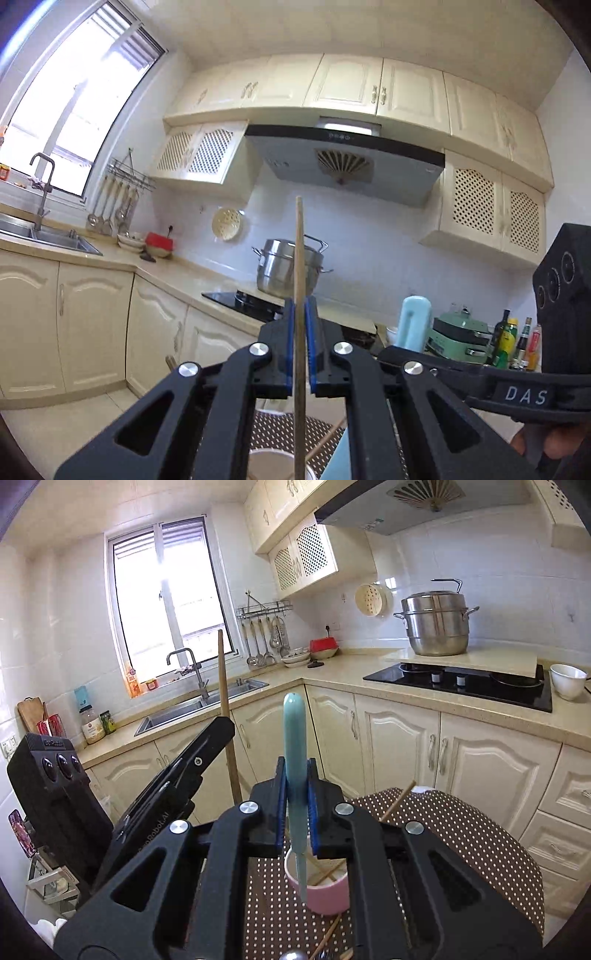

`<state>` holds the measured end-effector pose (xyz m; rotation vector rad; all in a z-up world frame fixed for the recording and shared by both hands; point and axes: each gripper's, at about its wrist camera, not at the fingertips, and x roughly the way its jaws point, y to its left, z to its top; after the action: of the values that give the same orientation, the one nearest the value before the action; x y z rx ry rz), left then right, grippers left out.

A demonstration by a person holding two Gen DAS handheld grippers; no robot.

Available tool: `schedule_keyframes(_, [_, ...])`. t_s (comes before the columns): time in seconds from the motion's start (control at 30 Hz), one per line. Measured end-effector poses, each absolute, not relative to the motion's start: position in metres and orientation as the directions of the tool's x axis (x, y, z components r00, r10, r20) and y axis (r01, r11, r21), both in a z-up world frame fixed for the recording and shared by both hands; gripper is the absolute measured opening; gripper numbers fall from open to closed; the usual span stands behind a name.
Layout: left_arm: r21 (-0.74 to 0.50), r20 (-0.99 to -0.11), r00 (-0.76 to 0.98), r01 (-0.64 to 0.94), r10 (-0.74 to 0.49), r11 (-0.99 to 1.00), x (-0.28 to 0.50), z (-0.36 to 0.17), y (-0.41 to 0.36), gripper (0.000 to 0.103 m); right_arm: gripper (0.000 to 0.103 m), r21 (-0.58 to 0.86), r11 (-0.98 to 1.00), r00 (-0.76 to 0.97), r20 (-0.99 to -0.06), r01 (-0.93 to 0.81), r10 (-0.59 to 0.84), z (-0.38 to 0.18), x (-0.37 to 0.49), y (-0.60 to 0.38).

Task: Organize utensils
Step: 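Lift the knife and chopstick up above the pink cup with both tools, then lower the knife and chopstick into the cup and open both tools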

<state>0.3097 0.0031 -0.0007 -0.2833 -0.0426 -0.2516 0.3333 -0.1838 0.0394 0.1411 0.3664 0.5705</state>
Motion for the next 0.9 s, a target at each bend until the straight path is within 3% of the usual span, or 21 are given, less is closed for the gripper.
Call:
schedule_keyframes(0.33, [-0.233, 0.127, 0.974, 0.212, -0.187, 0.949, 0.341, -0.011, -0.005, 0.006, 0.010, 0.243, 0.839, 0.770, -0.334, -0.487, 0.543, 0.015, 0.367, -0.183])
schedule_keyframes(0.83, [-0.214, 0.003, 0.977, 0.207, -0.211, 0.955, 0.347, -0.033, -0.008, 0.007, 0.010, 0.273, 0.843, 0.752, -0.383, -0.463, 0.537, -0.012, 0.366, -0.180])
schedule_keyframes(0.87, [-0.212, -0.008, 0.977, 0.206, -0.213, 0.955, 0.347, -0.034, -0.008, 0.011, 0.010, 0.272, 0.845, 0.753, -0.384, -0.461, 0.535, -0.013, 0.366, -0.180])
schedule_keyframes(0.9, [-0.213, -0.018, 0.977, 0.206, -0.214, 0.955, 0.346, -0.035, -0.008, 0.021, 0.010, 0.272, 0.846, 0.754, -0.385, -0.458, 0.532, -0.013, 0.365, -0.180])
